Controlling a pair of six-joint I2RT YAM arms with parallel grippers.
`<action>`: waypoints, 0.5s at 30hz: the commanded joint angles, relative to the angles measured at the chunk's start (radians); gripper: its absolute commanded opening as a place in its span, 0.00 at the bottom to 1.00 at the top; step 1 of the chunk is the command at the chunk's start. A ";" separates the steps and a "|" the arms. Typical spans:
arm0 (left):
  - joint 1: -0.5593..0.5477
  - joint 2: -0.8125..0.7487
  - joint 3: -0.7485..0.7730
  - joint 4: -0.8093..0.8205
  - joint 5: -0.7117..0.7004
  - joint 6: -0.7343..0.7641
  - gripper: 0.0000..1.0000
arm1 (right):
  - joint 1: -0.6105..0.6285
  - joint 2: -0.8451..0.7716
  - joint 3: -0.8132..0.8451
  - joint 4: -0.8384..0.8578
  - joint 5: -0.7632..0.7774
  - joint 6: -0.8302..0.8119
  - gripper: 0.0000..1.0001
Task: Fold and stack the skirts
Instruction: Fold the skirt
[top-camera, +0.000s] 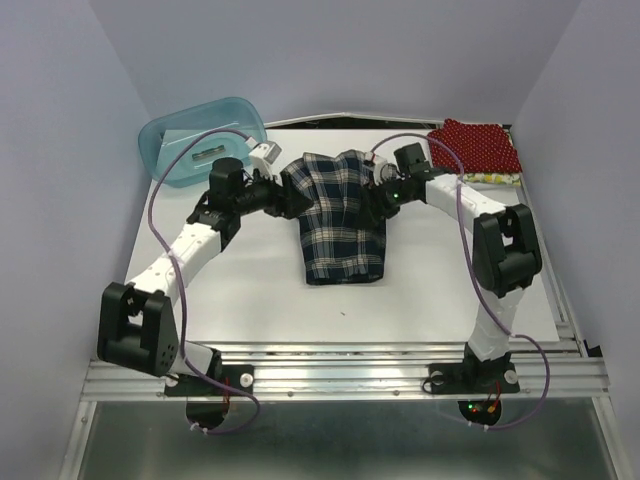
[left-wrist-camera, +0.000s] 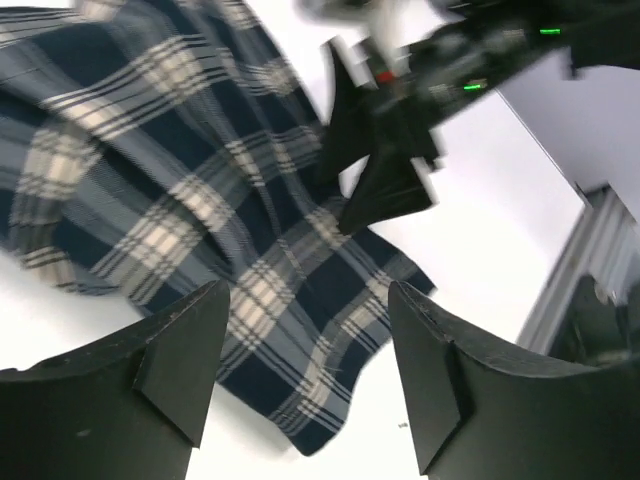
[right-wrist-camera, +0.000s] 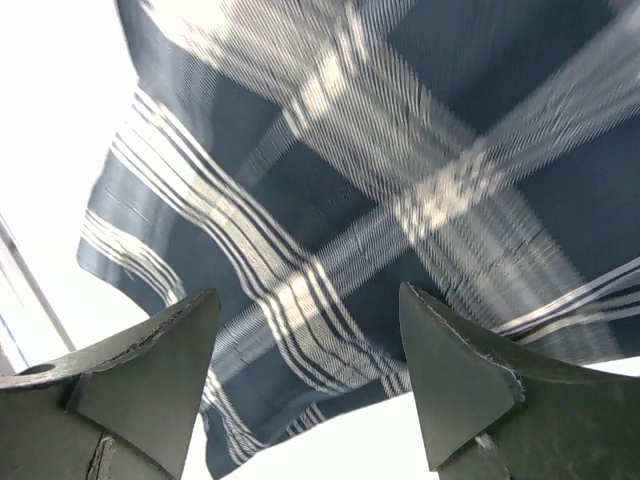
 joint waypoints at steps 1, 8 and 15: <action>0.092 0.106 0.000 0.051 -0.077 -0.162 0.79 | 0.029 -0.096 0.107 -0.020 -0.010 0.020 0.77; 0.174 0.241 -0.079 0.307 -0.046 -0.386 0.87 | 0.136 -0.084 0.021 -0.103 -0.018 0.004 0.71; 0.226 0.427 -0.050 0.470 -0.091 -0.517 0.86 | 0.216 -0.067 -0.140 -0.034 0.112 0.027 0.80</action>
